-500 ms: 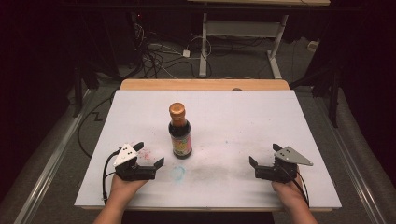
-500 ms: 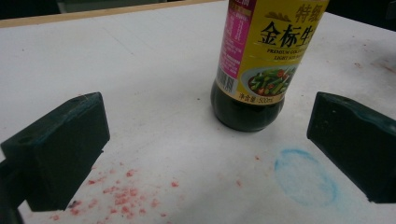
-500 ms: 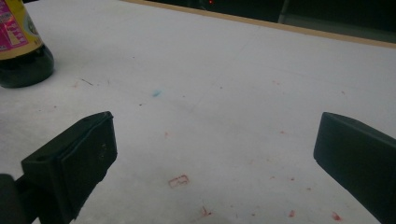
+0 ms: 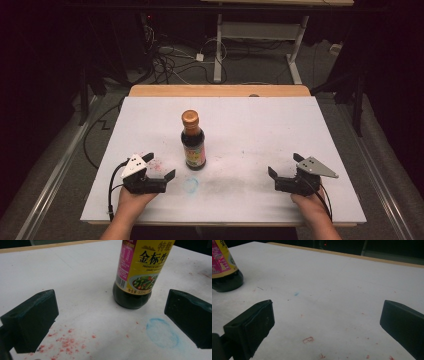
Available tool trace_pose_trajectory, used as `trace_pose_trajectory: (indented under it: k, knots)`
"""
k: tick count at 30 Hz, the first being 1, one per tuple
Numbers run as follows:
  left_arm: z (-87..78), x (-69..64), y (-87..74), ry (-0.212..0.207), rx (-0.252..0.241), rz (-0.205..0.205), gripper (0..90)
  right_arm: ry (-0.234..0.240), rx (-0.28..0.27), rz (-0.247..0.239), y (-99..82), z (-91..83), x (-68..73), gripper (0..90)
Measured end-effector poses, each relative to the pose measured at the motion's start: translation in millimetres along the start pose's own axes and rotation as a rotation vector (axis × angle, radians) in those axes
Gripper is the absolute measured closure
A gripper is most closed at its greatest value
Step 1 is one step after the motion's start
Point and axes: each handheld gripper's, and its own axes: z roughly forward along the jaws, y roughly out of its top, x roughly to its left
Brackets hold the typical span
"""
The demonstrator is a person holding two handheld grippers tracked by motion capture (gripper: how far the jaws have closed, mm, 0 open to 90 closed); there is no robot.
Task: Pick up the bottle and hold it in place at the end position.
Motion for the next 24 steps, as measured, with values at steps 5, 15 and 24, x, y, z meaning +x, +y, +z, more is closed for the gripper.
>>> trace_pose_trajectory:
  k: [5,15,24]
  knots:
    - [-0.6,-5.1,2.3,-0.013,0.003,0.004,0.0,-0.009,-0.005,-0.009,0.5,-1.4,0.8,0.0]
    - [2.9,-15.6,9.3,-0.038,-0.001,0.008,0.0,0.021,-0.010,-0.016,1.7,-0.8,1.4,0.0]
    - [17.0,-28.1,25.6,-0.045,0.019,0.030,0.0,0.026,-0.010,0.000,0.4,-2.2,-1.0,0.0]
